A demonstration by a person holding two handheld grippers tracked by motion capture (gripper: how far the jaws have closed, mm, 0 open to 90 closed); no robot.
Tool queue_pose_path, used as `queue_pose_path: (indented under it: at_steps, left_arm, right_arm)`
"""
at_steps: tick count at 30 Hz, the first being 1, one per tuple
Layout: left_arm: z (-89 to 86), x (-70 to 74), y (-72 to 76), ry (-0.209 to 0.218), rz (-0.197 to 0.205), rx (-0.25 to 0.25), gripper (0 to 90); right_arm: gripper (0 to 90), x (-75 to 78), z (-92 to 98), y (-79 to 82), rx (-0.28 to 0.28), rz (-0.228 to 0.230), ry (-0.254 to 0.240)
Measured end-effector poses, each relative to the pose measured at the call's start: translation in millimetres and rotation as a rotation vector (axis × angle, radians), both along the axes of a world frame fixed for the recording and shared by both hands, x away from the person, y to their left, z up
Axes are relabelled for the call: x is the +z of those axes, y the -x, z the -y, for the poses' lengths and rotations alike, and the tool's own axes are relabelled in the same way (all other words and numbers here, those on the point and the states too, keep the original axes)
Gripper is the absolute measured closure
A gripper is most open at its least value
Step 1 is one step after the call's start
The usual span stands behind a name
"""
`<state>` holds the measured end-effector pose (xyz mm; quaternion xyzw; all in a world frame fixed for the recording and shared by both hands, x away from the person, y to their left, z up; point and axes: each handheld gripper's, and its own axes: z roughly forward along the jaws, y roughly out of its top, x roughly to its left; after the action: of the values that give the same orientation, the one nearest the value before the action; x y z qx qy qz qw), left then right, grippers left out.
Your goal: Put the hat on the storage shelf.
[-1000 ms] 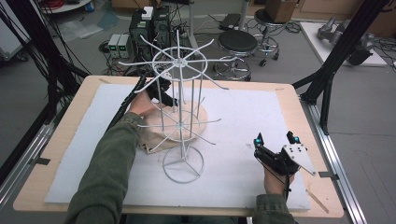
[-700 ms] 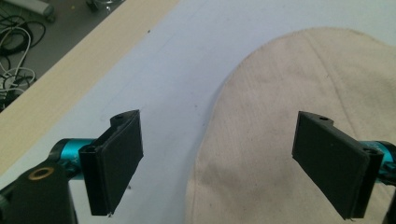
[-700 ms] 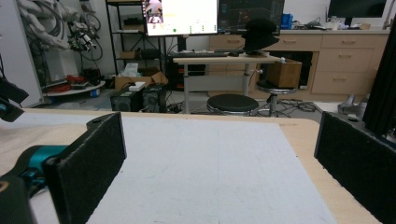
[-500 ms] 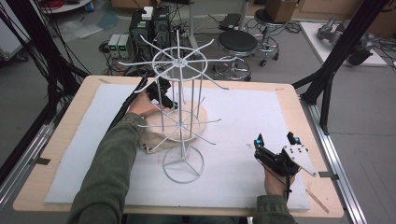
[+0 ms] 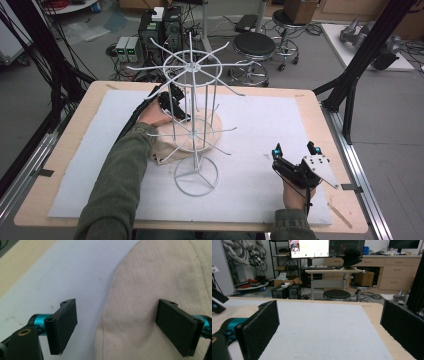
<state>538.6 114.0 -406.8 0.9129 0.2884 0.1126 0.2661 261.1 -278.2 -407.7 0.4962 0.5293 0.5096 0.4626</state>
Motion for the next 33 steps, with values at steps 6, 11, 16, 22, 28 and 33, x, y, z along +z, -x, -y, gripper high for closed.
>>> queue_pose_path:
  at_steps: [6,11,16,22,28,33]
  left_arm:
    - [0.1,-4.7,-0.1,-0.004,-0.032,-0.014,17.5]
    - [2.8,-12.6,0.9,-0.033,-0.049,-0.034,17.2]
    - [6.2,-16.5,2.9,-0.062,-0.037,-0.04,17.3]
    - [2.4,-16.7,3.7,-0.019,-0.064,-0.083,30.6]
    - [4.0,-14.5,5.8,-0.006,-0.061,-0.097,45.1]
    - [5.2,-11.7,6.5,-0.036,-0.023,-0.108,61.6]
  right_arm:
    - [1.2,-0.1,-0.1,-0.1,0.001,0.0,0.001]
    - [1.2,0.0,-0.3,0.2,0.0,-0.002,0.001]
    - [1.2,0.0,-0.5,0.4,-0.002,-0.004,-0.002]
    - [1.2,0.1,-0.3,0.5,-0.003,-0.003,-0.002]
    - [1.3,0.4,-0.6,0.8,-0.002,-0.001,-0.005]
    - [1.3,0.4,0.3,0.8,-0.006,-0.001,-0.003]
